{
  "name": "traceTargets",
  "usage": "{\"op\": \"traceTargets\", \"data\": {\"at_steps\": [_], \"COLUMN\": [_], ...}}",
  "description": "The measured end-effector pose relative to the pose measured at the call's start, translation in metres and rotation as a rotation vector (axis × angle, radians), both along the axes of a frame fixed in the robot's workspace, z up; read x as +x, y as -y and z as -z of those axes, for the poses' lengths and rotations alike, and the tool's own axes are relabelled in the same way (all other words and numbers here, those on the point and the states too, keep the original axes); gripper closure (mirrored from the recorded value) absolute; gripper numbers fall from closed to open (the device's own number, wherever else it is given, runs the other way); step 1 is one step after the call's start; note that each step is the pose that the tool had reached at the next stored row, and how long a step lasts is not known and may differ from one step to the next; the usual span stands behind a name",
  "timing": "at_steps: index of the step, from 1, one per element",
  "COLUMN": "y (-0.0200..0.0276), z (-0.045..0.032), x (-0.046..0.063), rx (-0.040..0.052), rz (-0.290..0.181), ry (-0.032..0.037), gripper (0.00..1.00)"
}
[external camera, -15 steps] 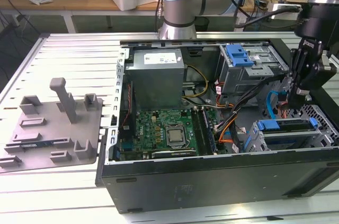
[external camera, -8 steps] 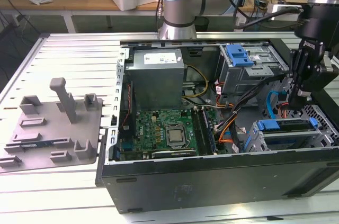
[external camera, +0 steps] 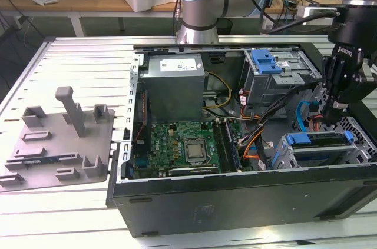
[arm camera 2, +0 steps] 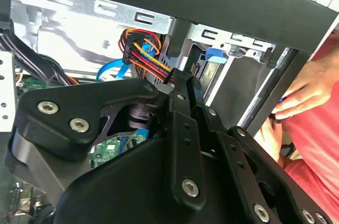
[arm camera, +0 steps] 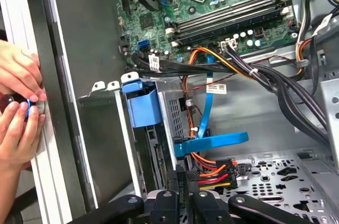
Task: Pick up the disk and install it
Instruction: 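Insert the first disk wire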
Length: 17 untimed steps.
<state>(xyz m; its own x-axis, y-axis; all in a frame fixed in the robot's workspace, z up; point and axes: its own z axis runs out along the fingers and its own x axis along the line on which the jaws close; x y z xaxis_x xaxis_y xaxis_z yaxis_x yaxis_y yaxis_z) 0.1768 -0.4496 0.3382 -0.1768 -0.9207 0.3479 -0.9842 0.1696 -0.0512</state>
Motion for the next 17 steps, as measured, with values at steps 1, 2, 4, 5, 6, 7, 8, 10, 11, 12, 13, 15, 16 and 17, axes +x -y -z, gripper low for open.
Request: {"op": "traceTargets", "data": {"at_steps": [1, 2, 4, 5, 6, 7, 8, 10, 11, 12, 13, 15, 16, 17], "y": [0.0009, 0.0022, 0.006, 0.0071, 0.0081, 0.01, 0.0119, 0.0141, 0.0155, 0.0155, 0.0155, 0.0156, 0.0156, 0.0156], "z": [0.0, 0.0, 0.0, 0.0, 0.0, 0.0, 0.0, 0.0, 0.0, 0.0, 0.0, 0.0, 0.0, 0.0], "x": [0.0, -0.001, -0.002, -0.003, -0.003, -0.004, -0.004, -0.005, -0.006, -0.006, -0.006, -0.006, -0.006, -0.006], "rx": [0.0002, 0.0007, 0.0019, 0.0027, 0.0035, 0.006, 0.0093, 0.0141, 0.0165, 0.0165, 0.0165, 0.0165, 0.0165, 0.0167], "rz": [-0.005, -0.012, -0.028, -0.032, -0.037, -0.045, -0.051, -0.057, -0.061, -0.061, -0.061, -0.062, -0.061, -0.061], "ry": [0.0003, 0.0007, 0.0017, 0.0021, 0.0024, 0.0033, 0.0042, 0.0053, 0.0059, 0.006, 0.0059, 0.006, 0.006, 0.0059], "gripper": [0.83, 0.83, 0.83, 0.83, 0.83, 0.83, 0.83, 0.83, 0.83, 0.83, 0.83, 0.83, 0.83, 0.83]}}
